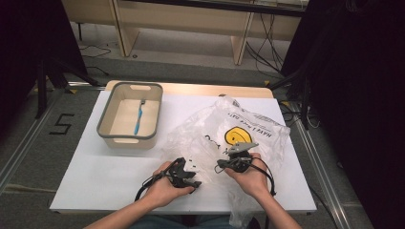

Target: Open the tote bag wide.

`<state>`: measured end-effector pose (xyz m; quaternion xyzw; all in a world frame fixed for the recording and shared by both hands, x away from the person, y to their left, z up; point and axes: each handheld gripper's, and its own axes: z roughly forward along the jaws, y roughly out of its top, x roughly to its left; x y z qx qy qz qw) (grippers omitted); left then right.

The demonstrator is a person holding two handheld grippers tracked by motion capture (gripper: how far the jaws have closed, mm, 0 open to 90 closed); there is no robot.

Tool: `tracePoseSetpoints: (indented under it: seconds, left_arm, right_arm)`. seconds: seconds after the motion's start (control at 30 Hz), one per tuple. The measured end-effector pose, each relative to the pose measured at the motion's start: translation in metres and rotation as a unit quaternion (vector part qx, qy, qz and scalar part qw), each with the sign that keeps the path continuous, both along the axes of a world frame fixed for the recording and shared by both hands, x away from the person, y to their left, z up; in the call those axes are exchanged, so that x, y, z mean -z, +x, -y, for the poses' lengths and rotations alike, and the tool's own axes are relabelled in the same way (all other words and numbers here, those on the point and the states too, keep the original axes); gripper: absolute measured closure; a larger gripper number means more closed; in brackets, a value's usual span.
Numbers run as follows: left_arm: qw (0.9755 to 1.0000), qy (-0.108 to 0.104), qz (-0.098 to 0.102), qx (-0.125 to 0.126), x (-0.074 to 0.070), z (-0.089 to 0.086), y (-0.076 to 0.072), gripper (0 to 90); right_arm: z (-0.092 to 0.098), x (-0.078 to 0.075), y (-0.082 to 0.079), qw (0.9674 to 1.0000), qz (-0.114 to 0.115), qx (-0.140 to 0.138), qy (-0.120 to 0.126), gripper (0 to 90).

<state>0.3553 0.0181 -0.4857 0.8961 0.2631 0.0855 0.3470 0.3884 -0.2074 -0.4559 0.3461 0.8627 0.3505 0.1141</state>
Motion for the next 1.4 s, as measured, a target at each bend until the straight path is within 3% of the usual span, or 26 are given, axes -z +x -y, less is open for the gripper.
tracePoseSetpoints:
  seconds: [0.03,0.1,0.2,0.3,0.43,0.53,0.6,0.8,0.9,0.93,1.03,1.27,1.4]
  left_arm:
    - [1.0,0.0,0.002,0.0,0.0,0.0,0.0,58.5]
    - [1.0,0.001,0.003,0.002,0.0,0.001,-0.001,58.6]
    - [0.9999,0.004,0.009,0.009,-0.001,0.001,0.0,58.4]
    - [0.9991,-0.001,0.031,0.027,-0.002,0.004,-0.002,52.8]
    - [0.9959,-0.014,0.056,0.07,-0.008,0.015,-0.006,42.7]
    - [0.9922,-0.014,0.068,0.103,-0.009,0.026,-0.009,40.8]
    - [0.991,-0.007,0.073,0.112,-0.007,0.032,-0.008,40.9]
    - [0.9917,-0.008,0.068,0.109,0.001,0.043,0.002,54.5]
    - [0.9891,-0.004,0.082,0.122,0.001,0.048,0.004,71.0]
    - [0.9882,-0.003,0.085,0.127,0.001,0.05,0.004,71.0]
    - [0.9859,0.007,0.088,0.142,0.001,0.053,0.003,86.1]
    - [0.9846,0.023,0.075,0.156,-0.002,0.049,-0.001,89.4]
    - [0.9819,0.034,0.08,0.168,-0.005,0.044,-0.005,89.4]
  right_arm:
    - [0.001,-0.008,0.0,0.9998,0.018,0.007,0.011,90.0]
    - [0.001,-0.015,0.0,0.9992,0.031,0.012,0.022,90.0]
    - [0.002,-0.021,0.0,0.9986,0.041,0.016,0.028,90.0]
    - [0.002,-0.029,0.0,0.9976,0.051,0.024,0.041,90.0]
    - [0.002,-0.032,0.001,0.9967,0.055,0.034,0.05,90.0]
    - [0.002,-0.033,0.002,0.9966,0.053,0.035,0.053,90.0]
    - [0.001,-0.033,0.003,0.9963,0.05,0.039,0.058,90.0]
    - [-0.001,-0.037,0.004,0.9954,0.045,0.044,0.073,90.0]
    - [0.0,-0.039,0.005,0.9948,0.041,0.048,0.08,90.0]
    - [0.0,-0.039,0.005,0.9948,0.041,0.048,0.08,90.0]
    - [0.002,-0.041,0.006,0.9941,0.041,0.056,0.084,90.0]
    - [0.011,-0.049,0.012,0.9918,0.054,0.073,0.09,90.0]
    - [0.015,-0.057,0.015,0.9896,0.073,0.079,0.096,90.0]
